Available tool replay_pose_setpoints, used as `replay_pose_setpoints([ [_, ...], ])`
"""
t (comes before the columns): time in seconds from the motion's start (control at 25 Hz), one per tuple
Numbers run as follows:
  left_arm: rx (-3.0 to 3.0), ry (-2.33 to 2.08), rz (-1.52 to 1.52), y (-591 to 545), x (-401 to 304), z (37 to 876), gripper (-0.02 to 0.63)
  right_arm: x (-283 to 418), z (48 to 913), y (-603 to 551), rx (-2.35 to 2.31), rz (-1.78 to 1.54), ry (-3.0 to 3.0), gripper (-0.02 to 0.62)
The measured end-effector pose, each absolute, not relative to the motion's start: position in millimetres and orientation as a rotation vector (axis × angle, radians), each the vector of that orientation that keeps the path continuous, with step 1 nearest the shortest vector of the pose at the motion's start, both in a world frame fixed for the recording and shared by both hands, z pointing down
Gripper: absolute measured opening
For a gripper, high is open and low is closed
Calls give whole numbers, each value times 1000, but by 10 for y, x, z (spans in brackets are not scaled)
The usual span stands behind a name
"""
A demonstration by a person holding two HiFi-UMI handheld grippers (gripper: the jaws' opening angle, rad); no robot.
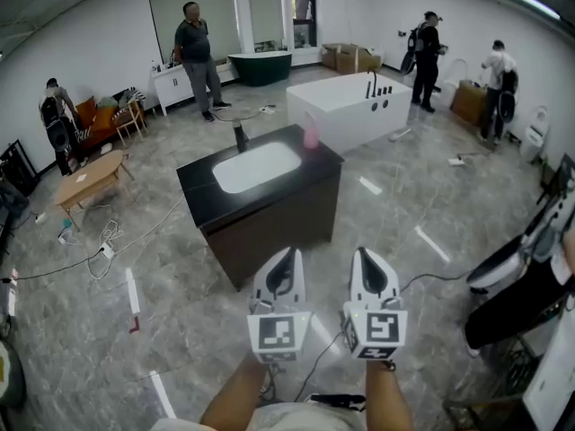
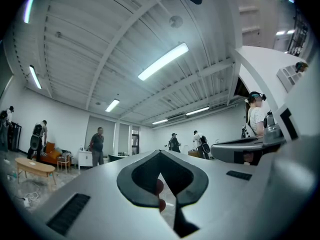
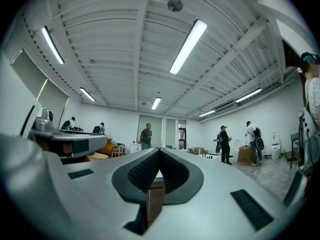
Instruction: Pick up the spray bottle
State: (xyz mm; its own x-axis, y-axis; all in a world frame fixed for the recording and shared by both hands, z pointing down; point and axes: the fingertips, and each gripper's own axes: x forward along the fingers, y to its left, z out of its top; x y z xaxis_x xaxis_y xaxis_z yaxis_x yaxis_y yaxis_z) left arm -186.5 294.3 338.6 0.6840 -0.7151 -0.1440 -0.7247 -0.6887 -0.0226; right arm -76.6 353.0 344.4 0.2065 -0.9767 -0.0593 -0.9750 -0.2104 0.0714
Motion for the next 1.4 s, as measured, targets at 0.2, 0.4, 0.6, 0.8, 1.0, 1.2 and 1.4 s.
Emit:
replay_pose_setpoints([
  [0.2, -2792, 1226, 176, 3075, -1736, 3382, 0, -632, 3447, 3629, 2415, -138, -1983, 3],
  [0.4, -2787, 1258, 171, 3170, -1667, 3411, 0, -567, 3458, 3674, 2396, -144, -2034, 3],
  [0.6, -2793, 1256, 172, 3116, -1590, 3470, 0, -531, 3502, 3594, 2375, -167, -2023, 3],
  [0.8, -2809, 1231, 169, 2904, -1521, 3540, 0, -482, 3597, 3384, 2383, -145, -2015, 3],
  [1.0, -2825, 1210, 194, 2533, -1466, 3548, 0, -450, 3636, 3015, 2385, -132, -1982, 3],
  [1.2, -2834, 1212, 213, 2048, -1522, 3533, 0, -497, 3604, 2517, 2381, -139, -1973, 3],
  [1.4, -2830, 1216, 214, 1492, -1624, 3482, 2, -599, 3512, 1958, 2378, -155, -1967, 3],
])
